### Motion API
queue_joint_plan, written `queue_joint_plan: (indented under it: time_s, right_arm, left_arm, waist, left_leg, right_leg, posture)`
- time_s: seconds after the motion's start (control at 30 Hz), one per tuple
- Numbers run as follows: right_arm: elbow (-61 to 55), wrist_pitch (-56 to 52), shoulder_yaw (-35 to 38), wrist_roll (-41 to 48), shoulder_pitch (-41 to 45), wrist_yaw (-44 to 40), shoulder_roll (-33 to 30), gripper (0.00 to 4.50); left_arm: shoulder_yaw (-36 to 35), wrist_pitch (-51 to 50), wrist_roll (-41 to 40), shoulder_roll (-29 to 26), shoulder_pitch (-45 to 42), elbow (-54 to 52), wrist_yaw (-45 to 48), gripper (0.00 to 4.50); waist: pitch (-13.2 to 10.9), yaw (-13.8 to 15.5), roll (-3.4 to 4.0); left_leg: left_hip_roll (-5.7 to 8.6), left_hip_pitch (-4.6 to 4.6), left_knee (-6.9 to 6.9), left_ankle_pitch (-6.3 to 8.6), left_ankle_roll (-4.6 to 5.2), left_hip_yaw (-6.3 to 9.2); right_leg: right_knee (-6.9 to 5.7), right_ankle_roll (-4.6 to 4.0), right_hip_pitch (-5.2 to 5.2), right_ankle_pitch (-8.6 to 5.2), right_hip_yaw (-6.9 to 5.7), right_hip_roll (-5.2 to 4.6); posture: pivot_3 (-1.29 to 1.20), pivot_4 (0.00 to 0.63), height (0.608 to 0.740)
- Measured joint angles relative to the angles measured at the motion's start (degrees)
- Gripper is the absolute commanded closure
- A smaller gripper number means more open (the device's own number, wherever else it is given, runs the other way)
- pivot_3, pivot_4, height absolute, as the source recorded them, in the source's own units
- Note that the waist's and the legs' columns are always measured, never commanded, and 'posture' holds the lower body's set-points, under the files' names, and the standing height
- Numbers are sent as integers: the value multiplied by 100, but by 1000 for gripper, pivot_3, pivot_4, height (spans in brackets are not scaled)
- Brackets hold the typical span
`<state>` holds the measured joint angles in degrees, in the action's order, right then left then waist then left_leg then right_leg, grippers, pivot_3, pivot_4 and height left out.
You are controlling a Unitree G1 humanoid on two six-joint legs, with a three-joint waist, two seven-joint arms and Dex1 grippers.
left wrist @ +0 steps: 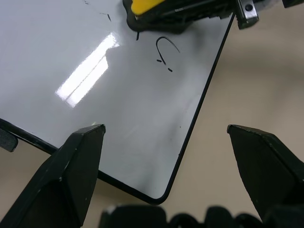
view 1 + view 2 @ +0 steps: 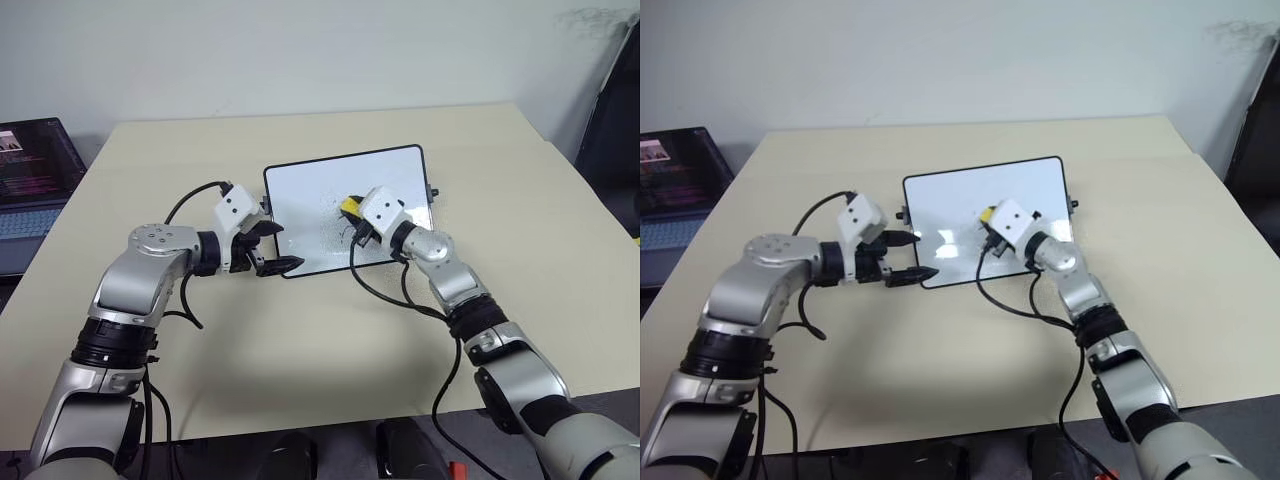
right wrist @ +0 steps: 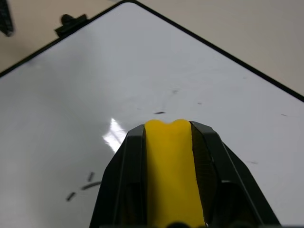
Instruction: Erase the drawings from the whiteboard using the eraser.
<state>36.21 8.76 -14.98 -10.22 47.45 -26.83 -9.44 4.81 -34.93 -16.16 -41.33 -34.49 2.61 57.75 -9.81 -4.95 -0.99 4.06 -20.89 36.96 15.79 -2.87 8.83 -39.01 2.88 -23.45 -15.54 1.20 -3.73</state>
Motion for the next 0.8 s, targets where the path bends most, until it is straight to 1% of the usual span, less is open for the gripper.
queue_joint_plan:
  time_s: [0.27, 0.37, 0.53, 0.7, 0.8]
  right_arm:
    - [-407, -677, -186, -195, -24, -40, 25, 3524]
    - [-576, -999, -42, -185, -23, 103, -41, 3524]
    - [-938, -1524, 245, -181, 6, 180, -368, 3524]
    - [-1225, -1804, 241, -186, -104, 135, -368, 3524]
    - [-1346, -1910, 171, -203, -199, 98, -265, 3524]
  left_arm:
    - [-1, 3, 100, 1, -33, 145, -96, 0]
    - [-1, 2, 97, 2, -33, 145, -93, 0]
    - [-4, 2, 94, 1, -32, 145, -86, 0]
    - [-4, 2, 92, 2, -33, 145, -85, 0]
    - [-4, 2, 92, 2, -33, 145, -85, 0]
  waist:
    - [1, 26, -1]
    - [1, 47, -1]
    - [1, 180, -1]
    - [1, 180, -1]
    - [2, 173, -2]
  left_leg:
    - [-1, 9, 4, 2, 4, 10]
    - [0, 7, 5, 2, 4, 15]
    - [1, 6, 7, 2, 5, 19]
    - [1, 6, 5, 2, 4, 17]
    - [0, 6, 5, 2, 4, 16]
  right_leg:
    - [-3, -3, 14, 2, -9, 1]
    - [-3, -4, 15, 3, -12, 1]
    - [-1, -4, 19, 3, -19, -1]
    - [1, -4, 19, 3, -17, -1]
    - [2, -4, 19, 3, -16, -1]
  posture:
    - [0, 150, 740]
    - [0, 150, 740]
    - [0, 150, 740]
    - [0, 150, 740]
    - [0, 150, 740]
